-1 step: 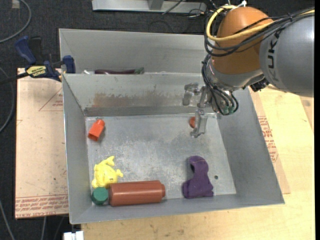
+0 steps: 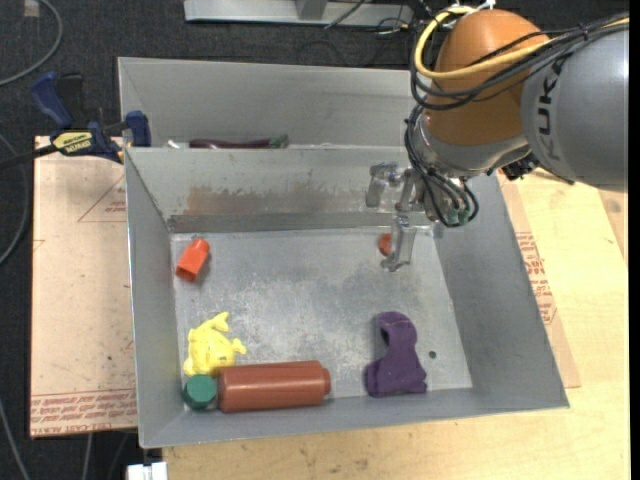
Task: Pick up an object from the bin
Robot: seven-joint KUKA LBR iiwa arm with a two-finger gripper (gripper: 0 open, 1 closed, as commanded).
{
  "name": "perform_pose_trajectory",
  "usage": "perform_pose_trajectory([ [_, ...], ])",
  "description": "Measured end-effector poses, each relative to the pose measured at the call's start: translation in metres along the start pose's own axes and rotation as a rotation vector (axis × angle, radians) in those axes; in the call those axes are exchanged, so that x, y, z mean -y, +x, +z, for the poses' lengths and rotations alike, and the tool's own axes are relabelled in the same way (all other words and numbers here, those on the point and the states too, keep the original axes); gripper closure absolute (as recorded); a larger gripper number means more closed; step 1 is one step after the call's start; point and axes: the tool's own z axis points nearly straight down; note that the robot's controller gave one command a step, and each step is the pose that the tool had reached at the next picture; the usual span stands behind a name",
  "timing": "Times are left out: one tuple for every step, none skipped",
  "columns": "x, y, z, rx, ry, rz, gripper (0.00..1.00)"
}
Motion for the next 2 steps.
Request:
perform_pose_trajectory([
  [0.030,0.035,0.041,0.004,-0.001,-0.060,0.00],
  [0.046,0.046,0.071,-0.006,0.002,-0.058,0.00],
])
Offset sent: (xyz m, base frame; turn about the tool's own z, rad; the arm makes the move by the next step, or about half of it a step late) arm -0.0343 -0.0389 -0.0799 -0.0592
